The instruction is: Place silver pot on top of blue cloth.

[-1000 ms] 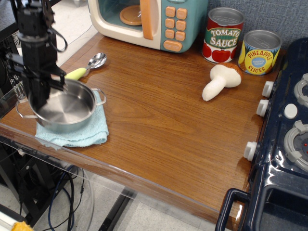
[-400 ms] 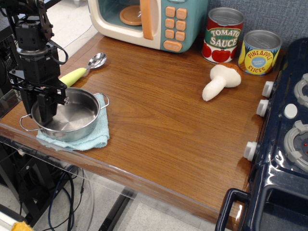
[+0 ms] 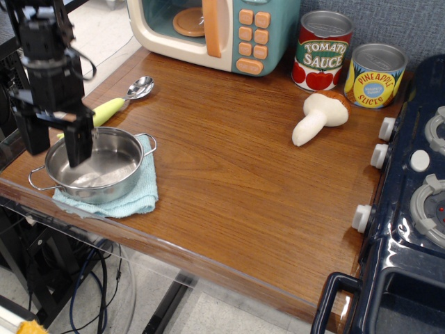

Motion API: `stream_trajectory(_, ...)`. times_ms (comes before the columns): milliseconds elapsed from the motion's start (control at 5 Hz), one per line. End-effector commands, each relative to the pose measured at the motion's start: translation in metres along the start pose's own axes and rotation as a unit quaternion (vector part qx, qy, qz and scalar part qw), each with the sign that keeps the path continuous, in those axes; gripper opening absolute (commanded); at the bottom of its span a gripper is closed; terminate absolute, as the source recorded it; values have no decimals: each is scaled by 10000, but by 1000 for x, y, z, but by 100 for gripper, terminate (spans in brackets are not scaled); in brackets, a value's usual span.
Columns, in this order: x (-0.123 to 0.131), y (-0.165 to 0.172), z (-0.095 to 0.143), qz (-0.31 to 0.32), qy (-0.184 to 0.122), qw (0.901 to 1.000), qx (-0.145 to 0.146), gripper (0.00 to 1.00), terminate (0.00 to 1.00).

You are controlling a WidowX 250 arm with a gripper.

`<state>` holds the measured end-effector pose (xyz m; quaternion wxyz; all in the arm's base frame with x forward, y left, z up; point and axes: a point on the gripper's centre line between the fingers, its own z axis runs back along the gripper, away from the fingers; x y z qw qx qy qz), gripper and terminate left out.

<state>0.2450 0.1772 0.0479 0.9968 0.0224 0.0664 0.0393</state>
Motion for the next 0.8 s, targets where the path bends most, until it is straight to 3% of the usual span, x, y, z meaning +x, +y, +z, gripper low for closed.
stream_trajectory(0, -15, -4, 75, 120, -1051, 9941, 256, 100, 0)
stream_trajectory(400, -15, -4, 75, 120, -1051, 9941, 256, 100, 0)
stream_trajectory(600, -15, -4, 75, 120, -1051, 9941, 256, 100, 100)
